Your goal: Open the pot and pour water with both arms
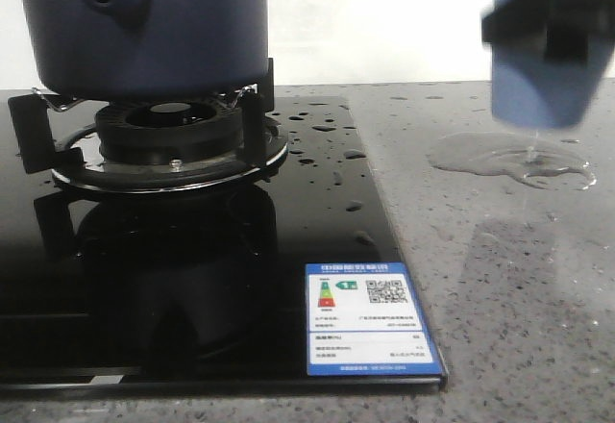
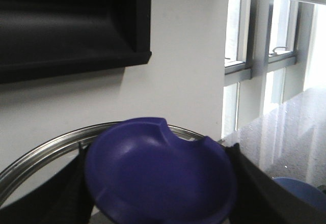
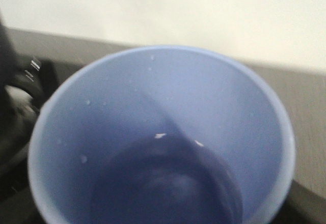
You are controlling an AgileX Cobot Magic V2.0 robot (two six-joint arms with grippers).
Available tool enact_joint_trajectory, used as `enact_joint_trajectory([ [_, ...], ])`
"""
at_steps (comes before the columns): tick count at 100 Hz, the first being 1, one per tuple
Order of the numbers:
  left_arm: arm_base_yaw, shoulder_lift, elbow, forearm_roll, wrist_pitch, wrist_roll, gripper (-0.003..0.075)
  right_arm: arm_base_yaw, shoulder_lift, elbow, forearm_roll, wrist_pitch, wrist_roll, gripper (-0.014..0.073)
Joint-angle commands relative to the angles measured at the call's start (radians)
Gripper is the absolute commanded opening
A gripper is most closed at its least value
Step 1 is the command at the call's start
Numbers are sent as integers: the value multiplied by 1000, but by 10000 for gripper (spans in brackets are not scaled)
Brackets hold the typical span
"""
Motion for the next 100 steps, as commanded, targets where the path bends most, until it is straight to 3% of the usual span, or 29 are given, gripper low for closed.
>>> enact_joint_trajectory([
  [1,-5,-65,-35,-81,-27,-35,262,4,-65,-132,-105,-26,0,234],
  [20,-5,-135,-35,-77,-125,-70,262,43,-37,-397,-207,171,0,234],
  [61,-5,-153,-33,-77,-124,-87,262,194,292,-883,-440,390,-3,234],
  [80,-5,-153,-33,-77,-124,-87,262,217,411,-1009,-672,455,-3,234],
  [100,-5,-153,-33,-77,-124,-87,262,217,465,-1034,-852,468,-3,234],
])
